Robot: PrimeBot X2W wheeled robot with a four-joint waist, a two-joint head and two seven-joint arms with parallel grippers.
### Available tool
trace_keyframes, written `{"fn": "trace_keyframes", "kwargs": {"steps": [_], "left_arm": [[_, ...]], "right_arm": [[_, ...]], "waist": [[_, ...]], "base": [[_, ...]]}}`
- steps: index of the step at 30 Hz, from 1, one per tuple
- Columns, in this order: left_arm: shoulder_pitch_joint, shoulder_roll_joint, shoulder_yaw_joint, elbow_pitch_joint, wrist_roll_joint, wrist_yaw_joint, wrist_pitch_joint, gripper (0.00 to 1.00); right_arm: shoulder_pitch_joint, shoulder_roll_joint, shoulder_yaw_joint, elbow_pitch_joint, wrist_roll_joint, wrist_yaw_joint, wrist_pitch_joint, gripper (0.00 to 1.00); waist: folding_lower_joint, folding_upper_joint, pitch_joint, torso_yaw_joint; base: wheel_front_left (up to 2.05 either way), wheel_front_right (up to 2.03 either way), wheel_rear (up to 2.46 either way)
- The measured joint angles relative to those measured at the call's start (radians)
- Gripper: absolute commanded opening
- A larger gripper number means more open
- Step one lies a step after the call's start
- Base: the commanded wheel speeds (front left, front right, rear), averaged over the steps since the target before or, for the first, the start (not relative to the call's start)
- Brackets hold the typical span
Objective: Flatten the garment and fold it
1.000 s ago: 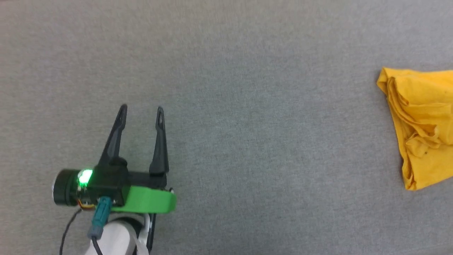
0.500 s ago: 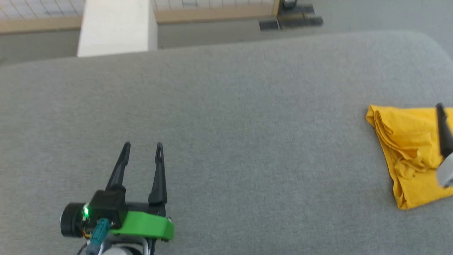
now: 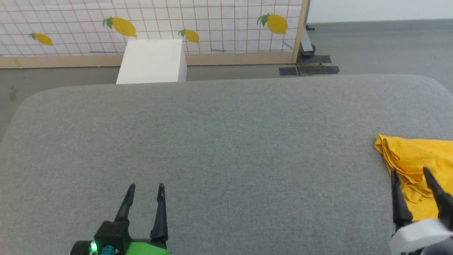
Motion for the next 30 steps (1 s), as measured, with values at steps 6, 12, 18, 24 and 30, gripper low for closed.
{"fn": "trace_keyframes", "kwargs": {"steps": [6, 12, 18, 24, 30], "left_arm": [[0.010, -0.019, -0.002, 0.040, -0.003, -0.017, -0.006, 1.00], [0.007, -0.036, 0.002, 0.055, -0.002, -0.026, -0.007, 1.00], [0.007, -0.037, 0.000, 0.058, 0.000, -0.033, -0.005, 0.00], [0.007, -0.042, 0.010, 0.058, 0.012, -0.037, 0.006, 0.00], [0.007, -0.051, 0.031, 0.059, 0.026, -0.051, 0.016, 0.00]], "right_arm": [[0.050, 0.030, -0.023, 0.055, -0.010, 0.000, -0.037, 1.00], [0.048, 0.031, -0.012, 0.096, 0.015, 0.000, -0.060, 1.00], [0.046, 0.031, -0.013, 0.099, 0.015, 0.000, -0.059, 0.00], [0.046, 0.031, -0.006, 0.099, 0.015, 0.000, -0.058, 0.00], [0.045, 0.031, 0.006, 0.099, 0.015, 0.000, -0.055, 0.00]], "waist": [[0.0000, 0.0000, -0.002, 0.019], [0.0000, 0.0000, 0.016, 0.026], [0.0000, 0.0000, 0.019, 0.027], [0.0000, 0.0000, 0.017, 0.028], [0.0000, 0.0000, 0.016, 0.029]], "base": [[0.00, 0.00, 0.00], [0.00, 0.00, 0.00], [0.00, 0.00, 0.00], [0.00, 0.00, 0.00], [0.00, 0.00, 0.00]]}}
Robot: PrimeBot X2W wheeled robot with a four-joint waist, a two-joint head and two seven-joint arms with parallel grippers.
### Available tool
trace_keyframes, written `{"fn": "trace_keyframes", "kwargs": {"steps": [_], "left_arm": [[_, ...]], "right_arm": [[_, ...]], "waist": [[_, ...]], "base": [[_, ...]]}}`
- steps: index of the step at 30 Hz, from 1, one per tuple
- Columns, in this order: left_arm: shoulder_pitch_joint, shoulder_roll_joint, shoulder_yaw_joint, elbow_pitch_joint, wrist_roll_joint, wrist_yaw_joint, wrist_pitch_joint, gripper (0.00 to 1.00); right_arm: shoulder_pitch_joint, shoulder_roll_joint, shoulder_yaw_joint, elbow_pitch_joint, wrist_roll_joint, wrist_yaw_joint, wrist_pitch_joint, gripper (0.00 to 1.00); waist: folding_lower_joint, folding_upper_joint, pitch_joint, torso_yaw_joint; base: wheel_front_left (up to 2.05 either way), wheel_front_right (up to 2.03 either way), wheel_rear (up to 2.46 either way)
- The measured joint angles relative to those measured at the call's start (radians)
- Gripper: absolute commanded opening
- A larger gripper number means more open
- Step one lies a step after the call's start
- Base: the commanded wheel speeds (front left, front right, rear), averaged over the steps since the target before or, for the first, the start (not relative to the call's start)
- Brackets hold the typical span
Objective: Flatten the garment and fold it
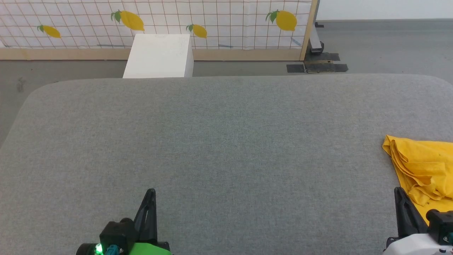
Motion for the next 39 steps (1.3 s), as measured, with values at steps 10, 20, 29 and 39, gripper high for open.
{"fn": "trace_keyframes", "kwargs": {"steps": [10, 20, 29, 39], "left_arm": [[-0.003, -0.022, 0.034, 0.002, 0.032, -0.024, 0.025, 0.00], [-0.016, -0.039, 0.069, 0.006, 0.066, -0.047, 0.048, 0.00], [-0.021, -0.056, 0.095, 0.009, 0.087, -0.063, 0.063, 0.00], [-0.030, -0.070, 0.124, 0.012, 0.123, -0.083, 0.085, 0.00]], "right_arm": [[-0.013, 0.000, 0.019, 0.000, 0.000, 0.000, 0.010, 0.00], [-0.026, 0.000, 0.040, 0.000, 0.000, 0.000, 0.015, 0.00], [-0.040, 0.000, 0.056, 0.000, 0.000, 0.000, 0.022, 0.00], [-0.051, 0.000, 0.073, 0.000, 0.000, 0.000, 0.028, 0.00]], "waist": [[0.0000, 0.0000, -0.003, 0.002], [0.0000, 0.0000, -0.006, 0.004], [0.0000, 0.0000, -0.008, 0.005], [0.0000, 0.0000, -0.011, 0.007]], "base": [[0.00, 0.00, 0.00], [0.00, 0.00, 0.00], [0.00, 0.00, 0.00], [0.00, 0.00, 0.00]]}}
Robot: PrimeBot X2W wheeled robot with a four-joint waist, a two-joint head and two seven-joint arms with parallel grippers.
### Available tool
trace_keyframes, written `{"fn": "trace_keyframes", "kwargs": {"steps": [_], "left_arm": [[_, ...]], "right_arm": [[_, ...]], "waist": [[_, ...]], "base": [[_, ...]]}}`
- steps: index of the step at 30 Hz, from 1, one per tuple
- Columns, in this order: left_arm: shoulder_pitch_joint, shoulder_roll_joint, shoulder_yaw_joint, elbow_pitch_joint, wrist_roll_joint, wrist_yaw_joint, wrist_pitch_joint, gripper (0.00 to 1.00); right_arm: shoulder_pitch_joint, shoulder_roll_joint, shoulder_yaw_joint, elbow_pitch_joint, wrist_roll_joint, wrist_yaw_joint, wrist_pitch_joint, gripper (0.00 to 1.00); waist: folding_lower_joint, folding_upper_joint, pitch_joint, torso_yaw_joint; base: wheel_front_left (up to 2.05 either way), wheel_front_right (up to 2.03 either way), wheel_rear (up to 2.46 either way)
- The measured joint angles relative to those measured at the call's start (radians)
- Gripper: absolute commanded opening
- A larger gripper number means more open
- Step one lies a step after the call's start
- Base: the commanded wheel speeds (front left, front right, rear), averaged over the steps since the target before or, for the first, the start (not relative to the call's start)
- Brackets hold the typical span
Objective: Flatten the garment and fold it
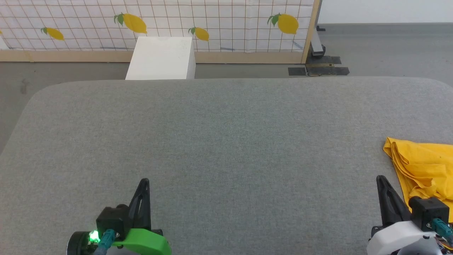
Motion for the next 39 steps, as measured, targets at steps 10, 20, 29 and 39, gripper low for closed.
{"fn": "trace_keyframes", "kwargs": {"steps": [10, 20, 29, 39], "left_arm": [[-0.008, -0.019, 0.028, 0.003, 0.021, -0.023, 0.020, 0.00], [-0.021, -0.034, 0.057, 0.005, 0.056, -0.041, 0.039, 0.00], [-0.030, -0.052, 0.088, 0.007, 0.080, -0.063, 0.063, 0.00], [-0.044, -0.071, 0.118, 0.009, 0.117, -0.078, 0.081, 0.00]], "right_arm": [[-0.010, 0.000, 0.018, 0.000, 0.000, 0.000, 0.004, 0.00], [-0.029, 0.000, 0.034, 0.000, -0.002, 0.000, 0.012, 0.00], [-0.038, 0.000, 0.055, 0.000, -0.002, 0.000, 0.020, 0.00], [-0.051, 0.000, 0.071, 0.000, -0.002, 0.000, 0.025, 0.00]], "waist": [[0.0000, 0.0000, -0.002, 0.001], [0.0000, 0.0000, -0.005, 0.003], [0.0000, 0.0000, -0.008, 0.005], [0.0000, 0.0000, -0.010, 0.006]], "base": [[0.00, 0.00, 0.00], [0.00, 0.00, 0.00], [0.00, 0.00, 0.00], [0.00, 0.00, 0.00]]}}
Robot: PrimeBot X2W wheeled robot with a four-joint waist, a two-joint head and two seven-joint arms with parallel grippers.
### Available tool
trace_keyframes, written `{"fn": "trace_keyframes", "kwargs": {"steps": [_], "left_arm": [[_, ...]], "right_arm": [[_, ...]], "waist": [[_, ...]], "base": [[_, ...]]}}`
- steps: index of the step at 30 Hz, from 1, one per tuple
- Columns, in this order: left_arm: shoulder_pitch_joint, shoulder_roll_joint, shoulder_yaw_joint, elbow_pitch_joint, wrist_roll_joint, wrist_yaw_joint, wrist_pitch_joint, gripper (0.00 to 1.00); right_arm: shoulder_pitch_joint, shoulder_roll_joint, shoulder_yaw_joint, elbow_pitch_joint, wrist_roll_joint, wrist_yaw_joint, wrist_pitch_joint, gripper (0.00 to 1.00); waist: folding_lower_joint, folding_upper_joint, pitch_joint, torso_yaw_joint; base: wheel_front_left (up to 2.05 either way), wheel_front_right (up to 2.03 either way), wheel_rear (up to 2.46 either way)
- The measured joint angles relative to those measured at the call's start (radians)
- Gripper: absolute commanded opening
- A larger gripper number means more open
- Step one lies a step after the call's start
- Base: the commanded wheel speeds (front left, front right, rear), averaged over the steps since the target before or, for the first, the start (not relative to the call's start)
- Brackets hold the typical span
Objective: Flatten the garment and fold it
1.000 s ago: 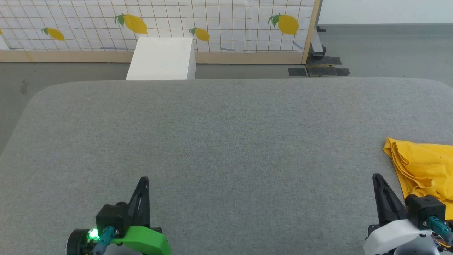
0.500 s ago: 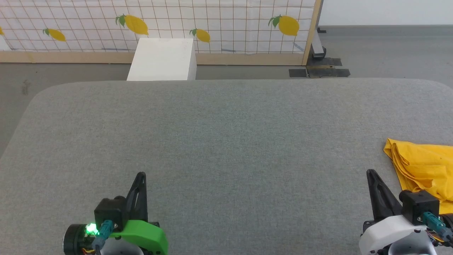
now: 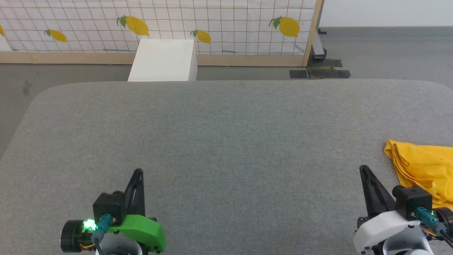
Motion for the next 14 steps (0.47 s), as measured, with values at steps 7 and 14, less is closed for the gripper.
{"fn": "trace_keyframes", "kwargs": {"steps": [7, 14], "left_arm": [[-0.005, -0.011, 0.021, 0.001, 0.016, -0.016, 0.014, 0.00], [-0.014, -0.022, 0.049, 0.002, 0.045, -0.034, 0.031, 0.00]], "right_arm": [[-0.011, 0.000, 0.014, 0.000, 0.000, 0.000, 0.005, 0.00], [-0.021, 0.000, 0.028, 0.000, 0.000, 0.000, 0.009, 0.00]], "waist": [[0.0000, 0.0000, -0.002, 0.001], [0.0000, 0.0000, -0.004, 0.002]], "base": [[0.00, 0.00, 0.00], [0.00, 0.00, 0.00]]}}
